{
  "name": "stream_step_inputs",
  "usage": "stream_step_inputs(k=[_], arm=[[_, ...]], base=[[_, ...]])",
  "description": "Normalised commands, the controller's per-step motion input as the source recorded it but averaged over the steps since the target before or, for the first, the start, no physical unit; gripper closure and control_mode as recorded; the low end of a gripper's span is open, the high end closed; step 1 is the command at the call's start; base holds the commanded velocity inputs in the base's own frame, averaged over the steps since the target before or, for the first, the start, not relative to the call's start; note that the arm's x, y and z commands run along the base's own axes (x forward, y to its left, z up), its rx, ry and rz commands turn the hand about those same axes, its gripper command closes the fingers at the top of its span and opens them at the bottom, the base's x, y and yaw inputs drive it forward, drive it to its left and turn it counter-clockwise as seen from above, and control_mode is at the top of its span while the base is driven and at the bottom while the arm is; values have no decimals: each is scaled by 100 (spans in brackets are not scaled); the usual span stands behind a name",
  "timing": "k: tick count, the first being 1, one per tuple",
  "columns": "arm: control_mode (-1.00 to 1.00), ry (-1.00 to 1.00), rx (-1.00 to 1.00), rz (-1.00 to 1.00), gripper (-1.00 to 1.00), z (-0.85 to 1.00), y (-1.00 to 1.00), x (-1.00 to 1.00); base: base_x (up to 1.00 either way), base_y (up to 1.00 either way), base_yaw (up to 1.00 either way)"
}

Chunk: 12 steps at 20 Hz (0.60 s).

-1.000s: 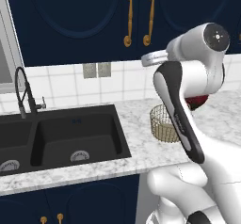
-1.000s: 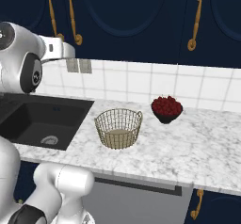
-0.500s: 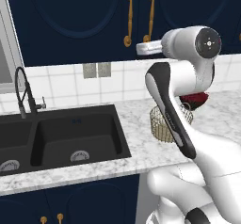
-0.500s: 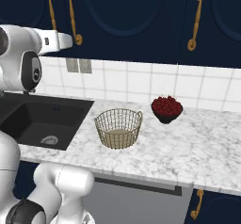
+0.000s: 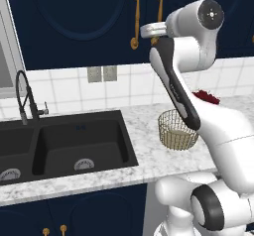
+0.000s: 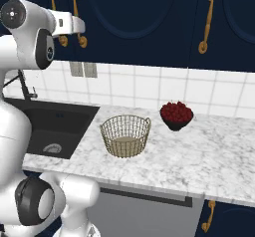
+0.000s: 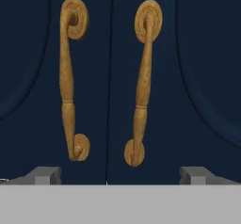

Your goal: Open the cabinet, pick up the bread from the cabinet and place it in the basket. Then move the basket to the dining counter.

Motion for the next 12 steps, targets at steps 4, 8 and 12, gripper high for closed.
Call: stream_step_inputs(k=[4,8,12], arm=[[-100,8,1,0,-100,0,2,22],[-100,5,0,-2,-100,1,-1,48],[-100,4,0,-2,-100,1,-7,64]], base=[[0,0,0],[0,0,0],[0,0,0]])
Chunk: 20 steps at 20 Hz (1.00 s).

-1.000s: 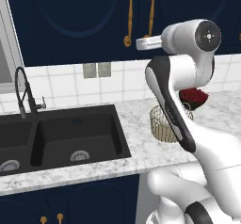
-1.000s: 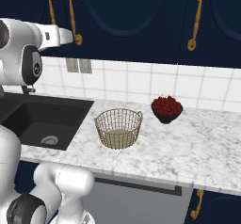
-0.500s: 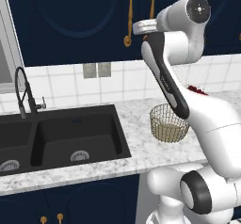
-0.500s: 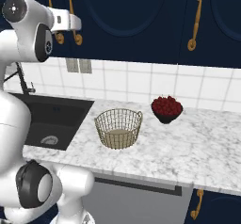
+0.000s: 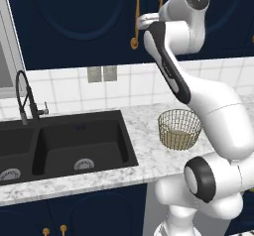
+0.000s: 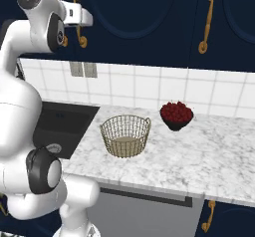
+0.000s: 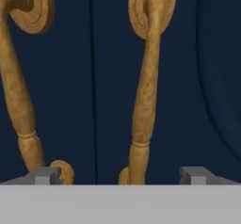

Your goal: Open the cabinet, pick up the bread from the cabinet and place it in the basket. Then move the basket to the dining counter.

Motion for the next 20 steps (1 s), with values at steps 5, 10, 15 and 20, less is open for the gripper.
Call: stream_step_inputs(k=[5,10,15,20], arm=[[-100,2,0,0,-100,0,-25,60],[-100,-2,2,0,-100,0,0,28],[-100,-6,3,0,-100,-9,0,11],[-100,-13,5,-1,100,-12,0,40]], base=[[0,0,0],[0,0,0],[0,0,0],[0,0,0]])
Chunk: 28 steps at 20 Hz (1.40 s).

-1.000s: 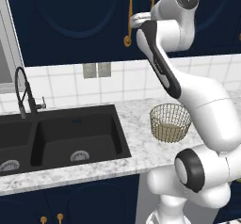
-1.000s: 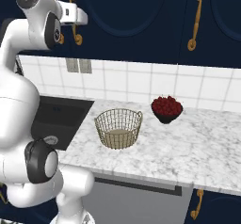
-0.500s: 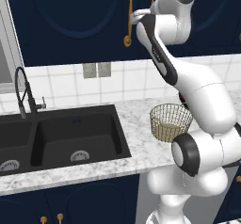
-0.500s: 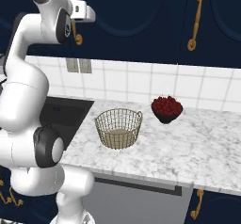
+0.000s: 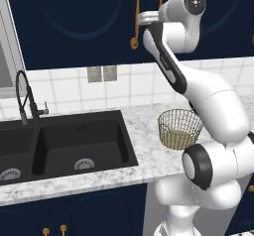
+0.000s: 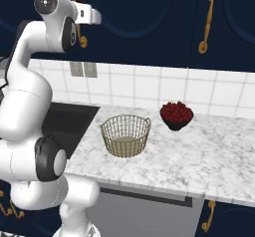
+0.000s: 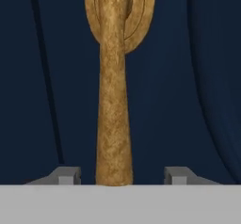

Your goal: Open the cabinet, pick up the bread from the cabinet and place it in the basket. Then move the basket to the dining counter.

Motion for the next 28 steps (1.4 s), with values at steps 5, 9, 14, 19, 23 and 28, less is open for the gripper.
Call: stream_step_inputs(k=[5,9,14,19,23,28], arm=[[-100,-1,7,-1,100,0,0,26],[-100,0,6,-4,100,2,-11,-9],[-100,0,4,-3,100,13,-59,-82],[-100,0,4,-3,100,11,-92,-100],[-100,0,6,-2,100,22,-100,-100],[-100,0,8,-1,100,19,-100,-100]], base=[[0,0,0],[0,0,0],[0,0,0],[0,0,0],[0,0,0],[0,0,0]])
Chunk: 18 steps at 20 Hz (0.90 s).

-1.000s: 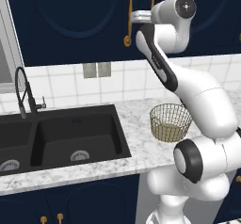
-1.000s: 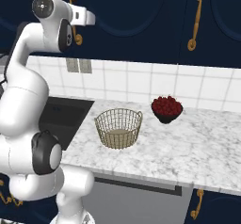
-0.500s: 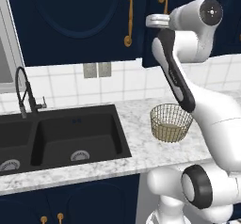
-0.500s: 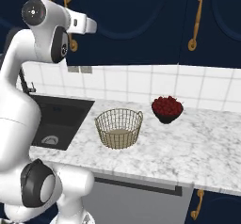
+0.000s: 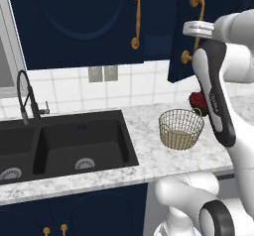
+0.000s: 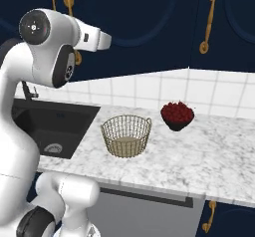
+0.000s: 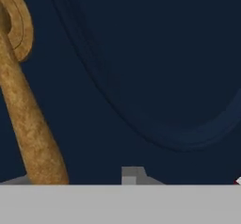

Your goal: Open the cabinet, pick up the bread from the cabinet and place it in the basket. Then move the basket to the dining counter.

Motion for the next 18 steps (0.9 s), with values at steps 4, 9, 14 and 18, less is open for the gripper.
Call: stream_step_inputs(k=[4,9,14,18], arm=[[-100,0,6,0,100,11,-100,-100],[-100,0,7,0,100,12,-100,-100],[-100,5,8,0,100,6,-95,-100],[-100,29,6,0,-100,0,-28,-99]], base=[[0,0,0],[0,0,0],[0,0,0],[0,0,0]])
